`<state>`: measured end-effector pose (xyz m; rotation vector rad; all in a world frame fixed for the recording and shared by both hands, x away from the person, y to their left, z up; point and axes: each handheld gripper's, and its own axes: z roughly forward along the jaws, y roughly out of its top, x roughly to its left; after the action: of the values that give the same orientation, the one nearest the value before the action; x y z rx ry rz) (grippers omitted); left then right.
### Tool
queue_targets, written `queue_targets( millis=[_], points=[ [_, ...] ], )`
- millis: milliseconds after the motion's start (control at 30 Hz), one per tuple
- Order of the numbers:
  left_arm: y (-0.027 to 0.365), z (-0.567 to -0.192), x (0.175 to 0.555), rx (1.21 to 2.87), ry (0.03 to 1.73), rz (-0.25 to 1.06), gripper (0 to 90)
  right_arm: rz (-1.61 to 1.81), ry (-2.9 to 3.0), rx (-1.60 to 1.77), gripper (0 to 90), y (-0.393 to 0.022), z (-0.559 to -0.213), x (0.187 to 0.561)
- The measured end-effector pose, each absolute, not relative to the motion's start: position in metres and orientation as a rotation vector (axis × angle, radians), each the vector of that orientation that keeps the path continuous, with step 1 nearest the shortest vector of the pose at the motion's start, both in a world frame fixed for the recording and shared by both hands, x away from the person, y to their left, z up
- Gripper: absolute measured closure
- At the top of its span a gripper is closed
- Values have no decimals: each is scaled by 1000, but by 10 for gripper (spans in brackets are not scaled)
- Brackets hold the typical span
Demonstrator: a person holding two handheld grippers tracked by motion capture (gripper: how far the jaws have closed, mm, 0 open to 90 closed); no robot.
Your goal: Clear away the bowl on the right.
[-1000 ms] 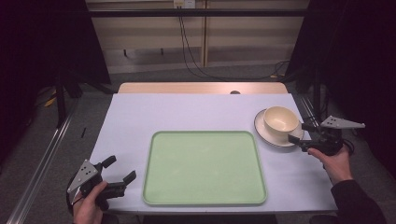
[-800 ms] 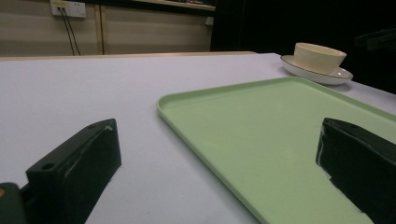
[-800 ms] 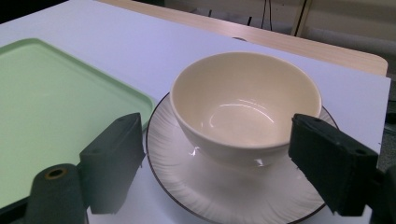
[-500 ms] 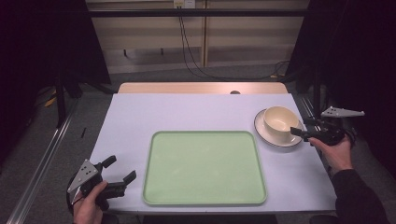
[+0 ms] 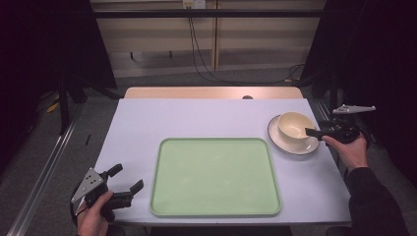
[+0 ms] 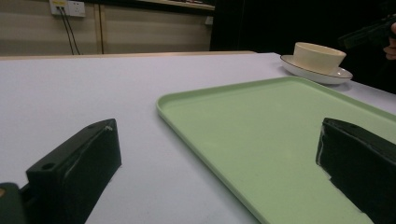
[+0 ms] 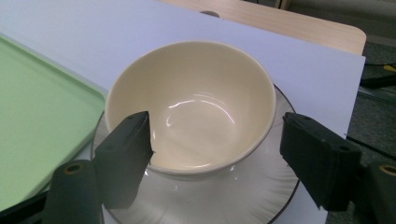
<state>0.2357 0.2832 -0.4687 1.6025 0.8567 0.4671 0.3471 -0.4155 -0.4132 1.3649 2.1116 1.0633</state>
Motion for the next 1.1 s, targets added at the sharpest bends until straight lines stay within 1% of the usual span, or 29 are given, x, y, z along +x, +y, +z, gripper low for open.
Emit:
queue_targets(
  millis=[167, 233, 433, 567, 633, 667, 833, 900, 933, 967, 1033, 1067, 1100],
  points=[
    [283, -469, 236, 1602, 856, 465, 0, 1006, 2115, 1400, 245, -420, -417, 355],
    [283, -469, 236, 1604, 857, 469, 1, 1000, 2119, 1419, 265, -421, -418, 357],
    [283, -469, 236, 1604, 858, 467, 1, 914, 2151, 1459, 279, -417, -422, 368],
    [283, -469, 236, 1603, 857, 468, 0, 887, 2182, 1482, 337, -414, -426, 377],
    [283, -469, 236, 1604, 857, 468, 1, 857, 2190, 1492, 337, -412, -427, 379],
    [283, -469, 236, 1604, 855, 467, 0, 828, 2212, 1507, 380, -409, -430, 383],
    [283, -469, 236, 1603, 857, 468, 1, 817, 2226, 1538, 469, -406, -435, 390],
    [283, -469, 236, 1603, 856, 465, 0, 809, 2225, 1552, 481, -405, -435, 390],
    [283, -469, 236, 1602, 857, 464, 1, 792, 2232, 1555, 519, -406, -436, 391],
    [283, -469, 236, 1604, 857, 467, 1, 785, 2229, 1550, 530, -406, -436, 392],
    [283, -469, 236, 1606, 858, 473, 1, 785, 2223, 1573, 587, -407, -437, 393],
    [283, -469, 236, 1606, 858, 473, 0, 785, 2227, 1578, 589, -407, -438, 394],
    [283, -469, 236, 1605, 857, 472, 0, 787, 2221, 1578, 610, -408, -439, 394]
  ],
)
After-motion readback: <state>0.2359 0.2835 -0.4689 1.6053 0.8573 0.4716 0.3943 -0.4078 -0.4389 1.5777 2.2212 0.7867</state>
